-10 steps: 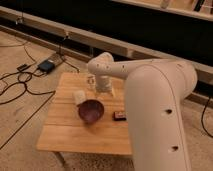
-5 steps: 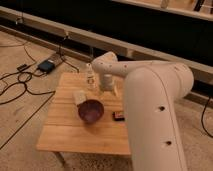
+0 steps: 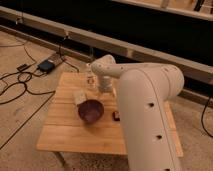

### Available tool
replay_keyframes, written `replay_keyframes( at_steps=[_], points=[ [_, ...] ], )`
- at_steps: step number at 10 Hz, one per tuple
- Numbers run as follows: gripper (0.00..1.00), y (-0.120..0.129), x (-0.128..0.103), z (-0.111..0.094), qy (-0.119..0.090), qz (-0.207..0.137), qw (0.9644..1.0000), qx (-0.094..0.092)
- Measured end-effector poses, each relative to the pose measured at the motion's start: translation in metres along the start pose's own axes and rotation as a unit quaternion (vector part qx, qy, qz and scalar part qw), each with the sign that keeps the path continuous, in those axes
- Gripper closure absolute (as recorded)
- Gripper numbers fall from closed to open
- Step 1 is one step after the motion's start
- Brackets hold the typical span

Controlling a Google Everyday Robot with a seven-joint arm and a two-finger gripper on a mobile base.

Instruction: Push the ceramic bowl across the table

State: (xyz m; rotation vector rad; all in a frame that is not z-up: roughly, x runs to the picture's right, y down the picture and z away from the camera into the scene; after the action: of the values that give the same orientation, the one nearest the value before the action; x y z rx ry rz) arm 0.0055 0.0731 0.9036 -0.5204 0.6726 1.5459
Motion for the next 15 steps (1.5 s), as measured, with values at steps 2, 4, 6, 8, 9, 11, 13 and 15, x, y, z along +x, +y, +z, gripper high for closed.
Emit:
replay_keyframes(
  at_steps=[2, 4, 6, 8, 9, 11, 13, 15],
  points=[
    [0.35, 0.015, 0.012, -0.003, 0.002, -0.015, 0.9999, 0.0],
    [0.35, 0.028, 0.03, -0.006, 0.003, -0.023, 0.9997, -0.001],
    [0.35, 0.041, 0.058, -0.003, 0.01, -0.035, 0.9993, 0.002],
    [0.35, 0.049, 0.085, 0.003, 0.023, -0.042, 0.9988, 0.009],
    [0.35, 0.052, 0.098, 0.007, 0.031, -0.043, 0.9985, 0.012],
    [0.35, 0.066, 0.127, 0.008, 0.041, -0.049, 0.9978, 0.016],
    [0.35, 0.077, 0.159, 0.003, 0.05, -0.056, 0.9969, 0.02],
    [0.35, 0.085, 0.193, -0.005, 0.059, -0.064, 0.9959, 0.023]
  ],
)
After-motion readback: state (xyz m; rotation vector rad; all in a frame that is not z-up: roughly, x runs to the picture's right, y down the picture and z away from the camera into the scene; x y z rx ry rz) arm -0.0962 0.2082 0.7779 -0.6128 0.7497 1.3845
